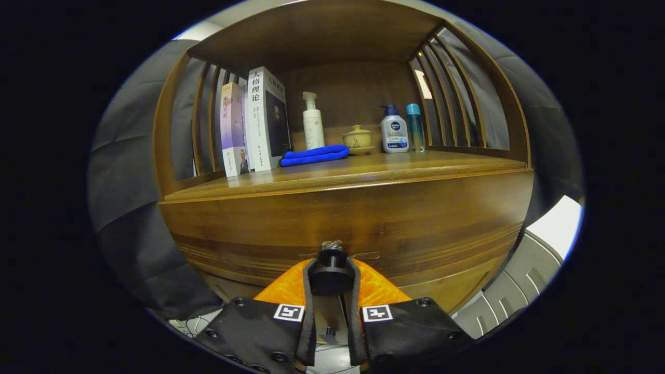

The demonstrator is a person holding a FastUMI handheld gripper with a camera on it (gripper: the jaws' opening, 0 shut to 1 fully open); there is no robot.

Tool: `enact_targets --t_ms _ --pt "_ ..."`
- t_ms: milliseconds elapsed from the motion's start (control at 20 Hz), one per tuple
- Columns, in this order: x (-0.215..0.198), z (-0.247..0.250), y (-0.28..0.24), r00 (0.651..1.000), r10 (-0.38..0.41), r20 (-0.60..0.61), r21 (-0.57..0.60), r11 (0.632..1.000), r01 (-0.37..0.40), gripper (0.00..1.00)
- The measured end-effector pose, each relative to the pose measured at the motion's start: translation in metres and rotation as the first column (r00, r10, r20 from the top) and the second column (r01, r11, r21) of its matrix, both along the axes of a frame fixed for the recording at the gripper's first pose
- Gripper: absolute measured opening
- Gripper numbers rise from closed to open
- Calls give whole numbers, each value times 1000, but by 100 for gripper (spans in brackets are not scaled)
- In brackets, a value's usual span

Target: Pull open the drawer, take out the items inside it, and place them on the countertop above the cabinet.

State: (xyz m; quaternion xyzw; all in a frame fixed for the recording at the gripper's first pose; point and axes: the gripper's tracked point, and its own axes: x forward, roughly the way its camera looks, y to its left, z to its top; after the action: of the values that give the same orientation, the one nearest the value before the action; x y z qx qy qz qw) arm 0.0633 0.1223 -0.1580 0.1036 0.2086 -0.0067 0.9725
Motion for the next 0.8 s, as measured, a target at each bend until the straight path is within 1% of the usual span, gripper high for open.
enact_targets --t_ms 300,550,800 --pt "-36 5 3 1000 10 17 -41 999 -9 27" --pt "-81 12 3 999 23 33 -32 999 -22 27" --pt "-116 12 6 999 36 28 -32 999 -35 26"
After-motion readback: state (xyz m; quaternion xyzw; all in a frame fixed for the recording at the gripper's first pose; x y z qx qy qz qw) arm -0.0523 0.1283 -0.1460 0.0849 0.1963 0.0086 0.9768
